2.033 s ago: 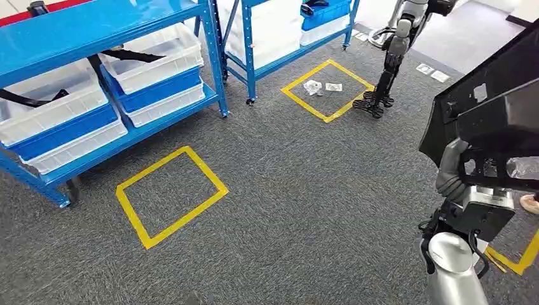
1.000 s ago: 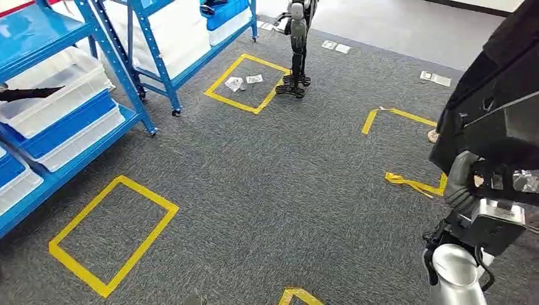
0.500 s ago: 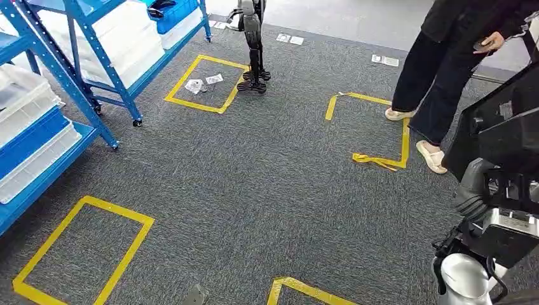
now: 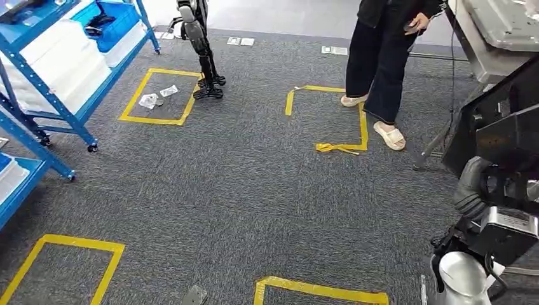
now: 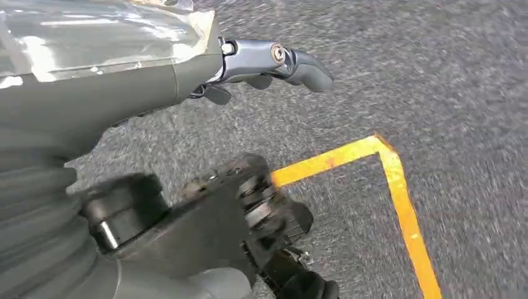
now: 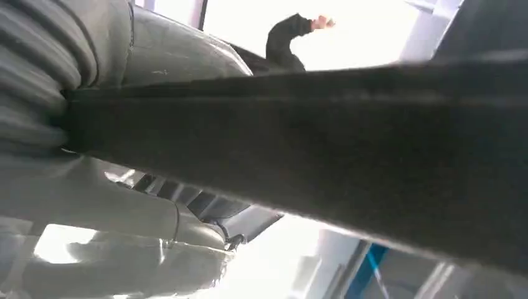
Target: Take the parts from the cabinet and place them on the table.
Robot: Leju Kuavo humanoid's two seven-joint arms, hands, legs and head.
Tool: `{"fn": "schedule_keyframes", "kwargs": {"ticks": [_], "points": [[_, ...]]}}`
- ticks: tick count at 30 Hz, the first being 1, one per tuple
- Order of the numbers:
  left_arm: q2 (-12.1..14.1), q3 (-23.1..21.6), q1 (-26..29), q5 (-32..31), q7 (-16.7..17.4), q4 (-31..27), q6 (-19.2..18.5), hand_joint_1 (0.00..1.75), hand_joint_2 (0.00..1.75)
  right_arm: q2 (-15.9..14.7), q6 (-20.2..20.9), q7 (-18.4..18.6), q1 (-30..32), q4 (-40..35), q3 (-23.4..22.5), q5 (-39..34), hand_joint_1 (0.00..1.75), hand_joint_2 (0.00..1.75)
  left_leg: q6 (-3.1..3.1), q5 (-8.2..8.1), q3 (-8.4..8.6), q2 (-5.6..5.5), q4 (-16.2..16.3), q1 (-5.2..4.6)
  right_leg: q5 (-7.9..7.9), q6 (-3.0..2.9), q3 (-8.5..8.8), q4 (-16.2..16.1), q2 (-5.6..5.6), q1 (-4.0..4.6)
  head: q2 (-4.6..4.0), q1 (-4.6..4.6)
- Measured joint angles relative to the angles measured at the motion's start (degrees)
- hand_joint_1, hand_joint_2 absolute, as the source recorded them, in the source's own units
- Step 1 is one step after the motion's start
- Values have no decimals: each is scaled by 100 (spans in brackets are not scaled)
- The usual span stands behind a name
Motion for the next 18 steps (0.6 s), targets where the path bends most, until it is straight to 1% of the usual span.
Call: {"fn": "schedule_keyframes", "kwargs": {"ticks": [1, 3, 4, 5, 6, 7, 8, 9, 10, 11, 12, 13, 14, 15, 16, 17, 18], "points": [[-2, 0, -3, -2, 6, 2, -2, 0, 175, 6, 0, 2, 0, 0, -2, 2, 175, 175, -30, -21, 21, 67, -52, -8, 18, 22, -36, -2, 79, -23, 0, 7], [4, 0, -6, 0, 11, 2, -2, 0, 175, 7, 0, 2, 21, -4, -9, 0, 175, 175, 21, -11, 25, 182, -55, -74, 75, 112, -71, -54, 206, -72, 0, -7], [2, 0, -20, 0, 11, 2, -2, 0, 175, 2, 0, 2, 31, -22, -20, 0, 175, 175, 76, 36, 82, 258, -128, -47, 93, 165, -91, -69, 267, -19, 0, 4], [2, 2, -34, 0, 11, 2, -2, 0, 175, 0, 0, 2, 48, -24, -24, 2, 175, 175, 117, 84, 111, 342, -184, -25, 52, 150, -155, 15, -35, -57, 0, 4], [0, 2, -35, 0, 7, 2, 0, 0, 175, -7, 0, 2, 23, -31, -41, 2, 175, 175, 146, 96, 120, 396, -199, -29, -98, 126, -266, 250, -319, 2, 0, 37], [2, 2, -30, -2, 7, 2, -2, 0, 175, -7, 0, 2, 14, -31, -44, 2, 175, 175, 154, 96, 118, 485, -198, -33, -296, 105, -469, 689, -425, 5, 0, 48], [2, 2, -18, 0, 9, 2, -2, 0, 175, -4, 0, 2, 26, -31, -44, 2, 175, 175, 156, 94, 114, 572, -197, -40, -484, 92, -713, 1199, -469, 0, 0, 41], [4, 2, -12, 0, 9, 2, -2, 0, 175, -4, 0, 2, 42, -31, -44, 2, 175, 175, 161, 91, 103, 655, -195, -43, -614, 100, -925, 1638, -484, -9, 0, 46], [4, 2, -11, 0, 9, 2, 0, 0, 175, -4, 4, 2, 53, -31, -44, 2, 175, 175, 160, 89, 100, 728, -195, -43, -631, 132, -1012, 1809, -496, -17, 0, 46], [4, 2, -13, 0, 7, 2, 9, 0, 175, -2, 9, 2, 53, -31, -46, 0, 175, 175, 154, 83, 102, 796, -195, -40, -560, 178, -950, 1695, -508, -29, 0, 46], [-2, 2, -16, 2, 4, 2, 13, 0, 175, -4, 22, 2, 51, -31, -48, 0, 175, 175, 143, 72, 111, 863, -194, -35, -405, 243, -734, 1317, -544, -44, 0, 50], [-4, 2, -18, 2, 2, 2, 15, 0, 175, -4, 26, 2, 45, -31, -50, 0, 175, 175, 122, 57, 128, 928, -193, -30, -213, 306, -425, 749, -629, -55, 0, 46], [-4, 2, -20, 13, 2, 2, 28, 0, 175, -4, 26, 0, 42, -31, -50, 2, 175, 175, 84, 33, 151, 978, -186, -33, -51, 347, -85, 162, -843, -59, 0, 50], [4, 2, -19, 28, 2, 2, 53, 0, 175, 0, 26, -4, 15, -31, -48, 2, 175, 175, 37, -9, 152, 1028, -164, -98, -39, 305, 65, -45, -1047, -19, 0, 74], [4, 2, -16, 53, 0, 2, 68, 0, 175, 7, 35, -9, 8, -31, -44, 9, 175, 175, 9, -27, 151, 1072, -163, -111, 1, 222, 41, -49, -943, 2, 0, 52], [9, 4, -18, 72, 2, 2, 90, 0, 175, 13, 39, -11, 10, -31, -44, 13, 175, 175, -3, -27, 180, 1125, -167, -120, -6, 176, 17, -33, -881, 0, 0, 4], [11, 4, -18, 79, 2, 2, 112, 0, 175, 13, 42, -11, 14, -28, -44, 13, 175, 175, -18, -36, 192, 1184, -178, -108, -8, 160, 2, -27, -817, 11, 0, 9]]}}
